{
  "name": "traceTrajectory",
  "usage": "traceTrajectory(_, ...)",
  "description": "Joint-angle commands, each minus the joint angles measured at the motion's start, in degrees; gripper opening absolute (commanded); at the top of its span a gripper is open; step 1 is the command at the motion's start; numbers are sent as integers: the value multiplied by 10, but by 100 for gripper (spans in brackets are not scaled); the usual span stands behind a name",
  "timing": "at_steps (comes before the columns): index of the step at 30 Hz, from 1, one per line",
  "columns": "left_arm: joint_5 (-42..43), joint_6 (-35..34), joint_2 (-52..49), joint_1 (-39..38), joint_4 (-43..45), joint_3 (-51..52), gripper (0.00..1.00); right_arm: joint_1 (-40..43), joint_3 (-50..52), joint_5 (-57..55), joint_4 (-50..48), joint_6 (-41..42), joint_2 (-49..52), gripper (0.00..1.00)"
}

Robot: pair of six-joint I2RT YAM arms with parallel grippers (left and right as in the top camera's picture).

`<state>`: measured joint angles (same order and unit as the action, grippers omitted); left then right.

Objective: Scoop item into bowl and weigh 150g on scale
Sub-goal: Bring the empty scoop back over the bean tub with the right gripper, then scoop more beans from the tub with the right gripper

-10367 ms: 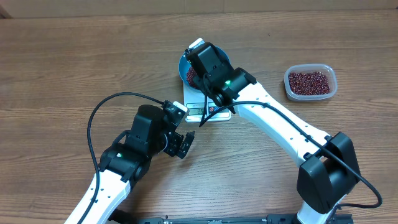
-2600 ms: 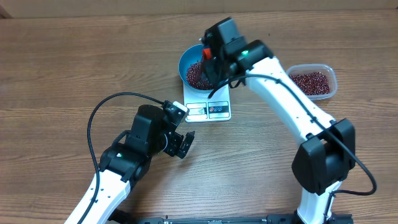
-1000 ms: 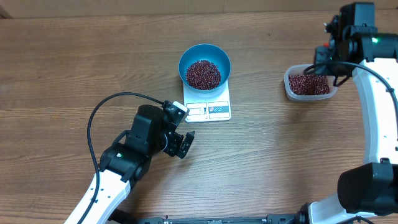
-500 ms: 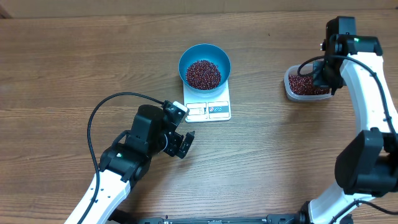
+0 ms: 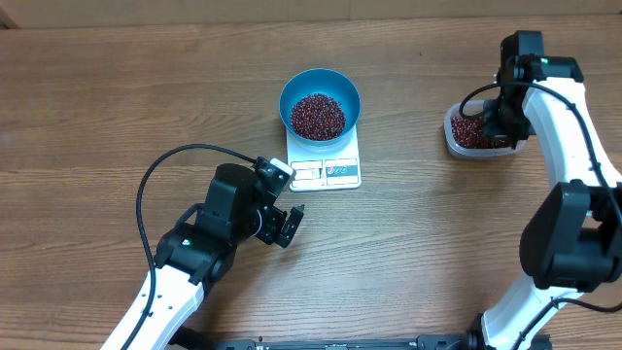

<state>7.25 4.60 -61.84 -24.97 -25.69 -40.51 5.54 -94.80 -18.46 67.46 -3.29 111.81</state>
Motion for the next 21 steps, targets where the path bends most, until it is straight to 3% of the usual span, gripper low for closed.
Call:
traceTrajectory(1,-3,-5,-3,2,1,2,100,-1,4,-10,-8,-2,6,4)
traceTrajectory(12,-3,-5,-3,2,1,2,100,-1,4,-2,-11,-2,39,4)
traceTrajectory(21,-3,-5,-3,2,1,2,100,-1,4,118,-13,-26,45,4)
